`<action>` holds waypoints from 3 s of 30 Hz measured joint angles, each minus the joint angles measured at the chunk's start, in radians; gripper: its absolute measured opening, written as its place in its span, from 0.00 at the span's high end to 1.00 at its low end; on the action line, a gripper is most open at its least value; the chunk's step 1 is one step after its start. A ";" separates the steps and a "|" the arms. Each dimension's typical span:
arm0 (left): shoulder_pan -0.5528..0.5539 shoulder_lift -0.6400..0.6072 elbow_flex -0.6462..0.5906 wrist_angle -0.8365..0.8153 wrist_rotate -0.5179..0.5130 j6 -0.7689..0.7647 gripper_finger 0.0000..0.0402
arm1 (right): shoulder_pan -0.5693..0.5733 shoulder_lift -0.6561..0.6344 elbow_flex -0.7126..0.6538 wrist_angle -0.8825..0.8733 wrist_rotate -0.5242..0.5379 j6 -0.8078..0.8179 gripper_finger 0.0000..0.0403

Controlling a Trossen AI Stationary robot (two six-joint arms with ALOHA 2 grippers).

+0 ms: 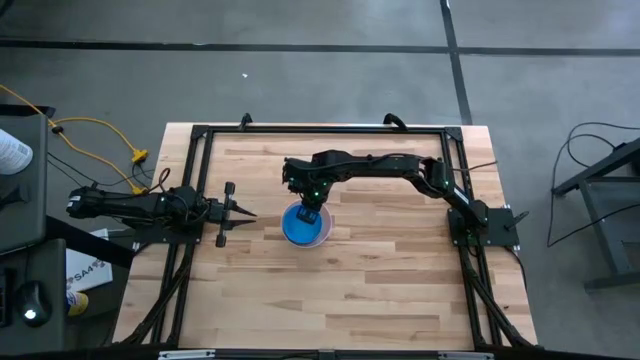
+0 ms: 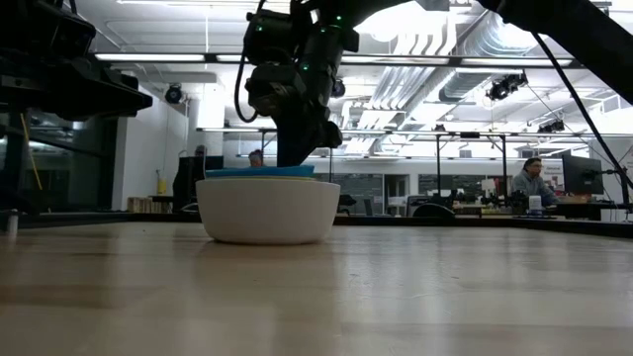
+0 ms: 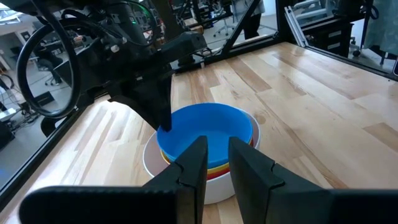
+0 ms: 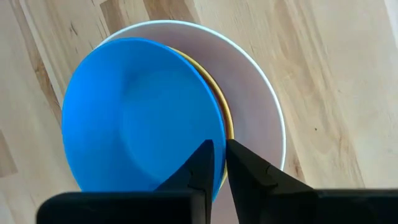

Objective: Nest bowls inside each other
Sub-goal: Stack the blue bowl on the yellow bowl, then return to Home Position

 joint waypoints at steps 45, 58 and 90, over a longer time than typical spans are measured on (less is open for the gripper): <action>0.000 0.000 0.000 0.000 0.000 0.000 0.84 | 0.011 -0.047 0.000 0.044 0.161 -0.104 0.73; 0.000 0.000 0.000 0.000 0.000 0.000 0.84 | 0.041 -0.097 0.000 -0.002 0.222 -0.096 0.73; 0.000 0.002 0.000 -0.001 -0.001 0.000 0.84 | 0.129 -0.546 -0.493 0.318 0.235 -0.004 0.73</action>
